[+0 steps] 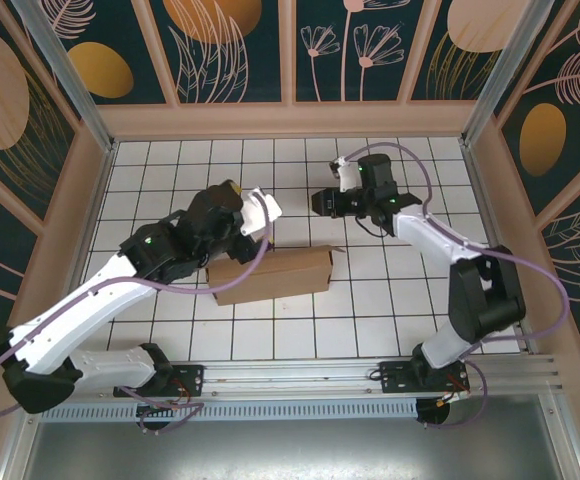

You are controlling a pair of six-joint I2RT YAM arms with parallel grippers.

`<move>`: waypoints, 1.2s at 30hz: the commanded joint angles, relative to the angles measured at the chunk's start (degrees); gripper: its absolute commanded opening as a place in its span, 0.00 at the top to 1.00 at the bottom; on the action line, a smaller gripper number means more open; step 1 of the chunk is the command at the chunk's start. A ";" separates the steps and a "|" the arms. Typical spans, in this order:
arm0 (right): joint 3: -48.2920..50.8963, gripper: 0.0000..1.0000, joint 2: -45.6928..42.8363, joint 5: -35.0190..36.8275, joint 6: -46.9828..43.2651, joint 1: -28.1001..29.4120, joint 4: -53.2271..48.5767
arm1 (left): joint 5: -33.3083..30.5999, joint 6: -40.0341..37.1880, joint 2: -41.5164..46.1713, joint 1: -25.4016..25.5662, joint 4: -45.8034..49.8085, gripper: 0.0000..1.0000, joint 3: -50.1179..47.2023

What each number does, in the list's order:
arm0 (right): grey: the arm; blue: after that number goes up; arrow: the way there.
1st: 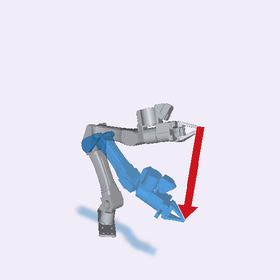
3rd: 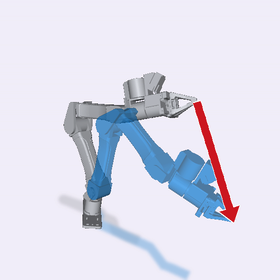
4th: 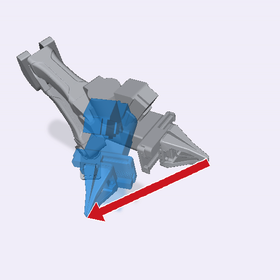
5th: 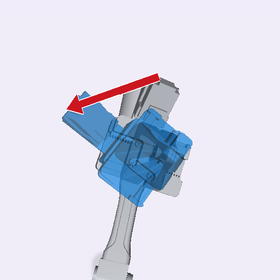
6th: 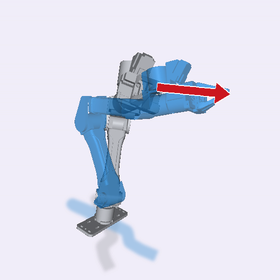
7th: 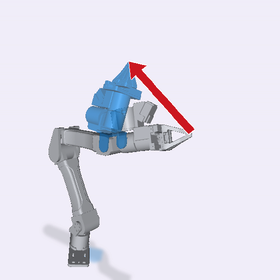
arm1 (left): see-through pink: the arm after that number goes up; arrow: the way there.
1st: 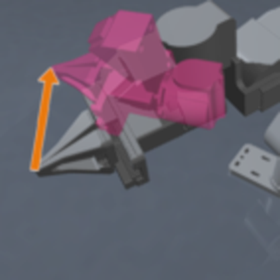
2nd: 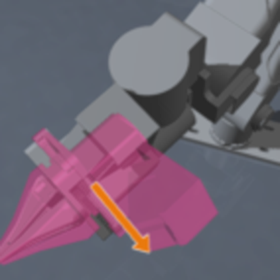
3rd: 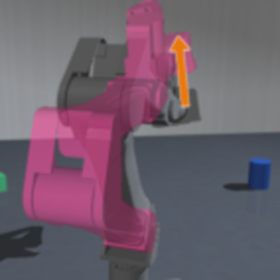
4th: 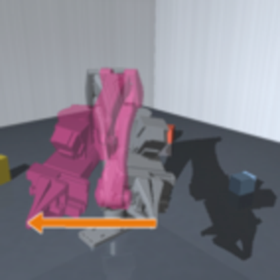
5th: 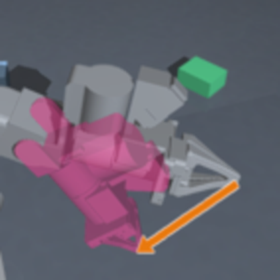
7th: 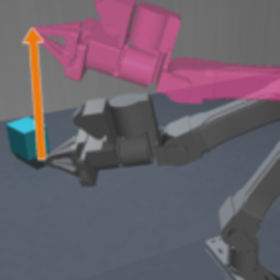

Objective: Fold the paper box

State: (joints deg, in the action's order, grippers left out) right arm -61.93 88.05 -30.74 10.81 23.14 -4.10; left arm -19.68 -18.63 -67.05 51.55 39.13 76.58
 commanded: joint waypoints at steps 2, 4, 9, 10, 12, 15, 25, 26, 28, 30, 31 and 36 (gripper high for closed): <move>4.12 0.83 -8.78 7.16 4.70 0.80 4.10 | -5.59 19.61 -0.41 0.31 -3.92 0.01 1.61; 3.89 0.99 -11.96 9.95 6.49 2.30 1.94 | -3.58 29.86 2.96 0.24 -10.47 0.03 -3.10; 3.62 1.00 -17.65 18.66 5.84 10.73 -2.22 | 2.49 53.07 12.83 0.22 -26.47 0.83 -19.32; 4.11 1.00 -18.73 20.31 6.18 12.27 -2.28 | 2.43 56.52 13.92 0.21 -28.33 0.97 -22.05; 4.63 1.00 -19.71 21.43 7.47 14.10 -2.47 | 1.42 61.61 15.06 0.22 -29.92 1.00 -25.46; 4.42 1.00 -19.46 23.70 8.31 17.76 -3.69 | 0.50 67.18 16.26 0.22 -31.53 1.00 -29.00; 3.22 1.00 -16.91 33.46 8.18 27.75 -6.08 | -0.93 76.10 17.89 0.20 -33.07 1.00 -36.50; 3.18 1.00 -16.70 33.92 8.10 28.26 -6.21 | -0.70 76.75 17.99 0.21 -33.07 1.00 -37.07; 3.22 1.00 -16.21 34.79 7.53 29.19 -6.34 | -0.03 78.30 18.09 0.22 -33.03 1.00 -38.72; 2.90 1.00 -15.57 35.77 6.75 30.00 -6.69 | 0.57 79.66 18.09 0.20 -33.26 1.00 -41.04; 2.74 1.00 -15.31 35.99 6.40 30.28 -6.87 | 0.93 80.20 18.01 0.17 -33.49 1.00 -42.25; 2.08 1.00 -14.58 34.53 3.44 30.48 -8.06 | 2.02 82.17 18.13 0.15 -34.04 1.00 -47.24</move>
State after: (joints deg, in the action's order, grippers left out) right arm -58.35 73.14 2.44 16.88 53.25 -11.05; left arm -18.50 60.97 -49.39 51.55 5.72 31.38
